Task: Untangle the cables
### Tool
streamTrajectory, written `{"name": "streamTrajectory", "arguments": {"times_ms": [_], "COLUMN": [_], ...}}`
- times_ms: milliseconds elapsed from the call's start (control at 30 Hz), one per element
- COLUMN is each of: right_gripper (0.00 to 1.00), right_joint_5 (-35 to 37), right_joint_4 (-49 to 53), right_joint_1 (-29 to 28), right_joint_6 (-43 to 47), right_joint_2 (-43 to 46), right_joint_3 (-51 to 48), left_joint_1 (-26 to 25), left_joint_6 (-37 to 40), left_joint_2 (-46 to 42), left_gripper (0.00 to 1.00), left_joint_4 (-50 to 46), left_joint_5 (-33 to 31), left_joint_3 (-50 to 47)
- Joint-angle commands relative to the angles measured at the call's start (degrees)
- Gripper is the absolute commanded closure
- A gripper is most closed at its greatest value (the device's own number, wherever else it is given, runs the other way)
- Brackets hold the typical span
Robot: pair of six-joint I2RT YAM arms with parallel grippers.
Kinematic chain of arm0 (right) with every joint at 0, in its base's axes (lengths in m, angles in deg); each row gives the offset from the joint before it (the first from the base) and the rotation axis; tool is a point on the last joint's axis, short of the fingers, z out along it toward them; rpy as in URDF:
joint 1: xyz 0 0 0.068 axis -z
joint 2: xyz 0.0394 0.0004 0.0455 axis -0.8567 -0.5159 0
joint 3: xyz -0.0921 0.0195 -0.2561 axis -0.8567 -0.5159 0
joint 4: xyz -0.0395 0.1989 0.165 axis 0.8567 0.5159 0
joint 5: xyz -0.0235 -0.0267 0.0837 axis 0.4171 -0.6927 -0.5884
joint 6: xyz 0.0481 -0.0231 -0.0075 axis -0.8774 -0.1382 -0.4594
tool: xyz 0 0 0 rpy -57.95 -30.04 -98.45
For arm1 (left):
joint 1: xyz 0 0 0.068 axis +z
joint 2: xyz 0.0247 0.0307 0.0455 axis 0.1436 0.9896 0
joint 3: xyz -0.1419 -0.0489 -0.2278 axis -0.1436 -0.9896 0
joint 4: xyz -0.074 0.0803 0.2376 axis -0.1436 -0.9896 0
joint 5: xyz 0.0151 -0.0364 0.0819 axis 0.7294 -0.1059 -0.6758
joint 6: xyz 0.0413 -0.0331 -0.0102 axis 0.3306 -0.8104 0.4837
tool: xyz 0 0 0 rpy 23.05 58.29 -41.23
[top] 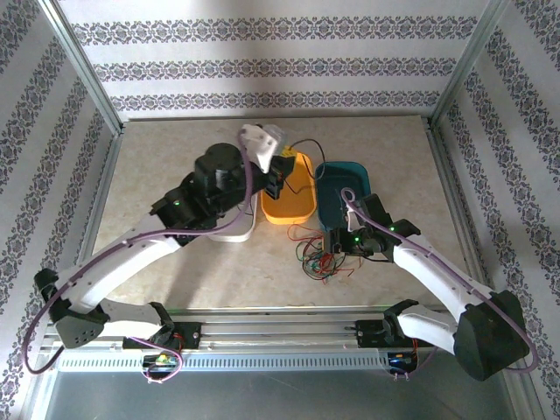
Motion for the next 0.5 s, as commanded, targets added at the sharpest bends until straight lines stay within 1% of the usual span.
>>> {"name": "streamTrajectory", "arguments": {"times_ms": [0, 133, 200, 267, 300, 367, 467], "right_gripper": [0.36, 0.36, 0.36, 0.35, 0.35, 0.35, 0.35], "right_joint_5": [1.18, 2.82, 5.05, 6.61, 6.76, 6.74, 6.29], "right_joint_4": [0.11, -0.16, -0.16, -1.03, -1.89, -3.34, -3.96], "right_joint_1": [0.93, 0.99, 1.03, 1.12, 1.17, 1.23, 1.22], "right_joint_6": [-0.11, 0.49, 0.53, 0.44, 0.37, -0.15, -0.61], "right_joint_2": [1.94, 5.19, 7.76, 10.68, 12.21, 14.28, 15.04], "right_joint_3": [-0.82, -0.71, -0.43, -0.5, -0.71, -1.01, -0.8], "left_joint_1": [1.73, 4.77, 7.3, 10.86, 13.07, 17.33, 21.64], "left_joint_6": [1.55, -1.06, -4.4, -9.16, -12.09, -17.1, -19.89], "left_joint_2": [-1.7, -0.49, 0.49, 1.02, 1.16, 1.24, 0.89], "left_gripper": [1.0, 1.0, 1.0, 1.0, 1.0, 1.0, 1.0], "left_joint_4": [1.65, -4.1, -7.99, -11.67, -13.45, -16.24, -15.84], "left_joint_5": [-4.57, -11.86, -16.77, -19.0, -19.47, -18.41, -16.73], "left_joint_3": [1.97, 4.96, 5.63, 4.93, 4.27, 2.13, -2.96]}}
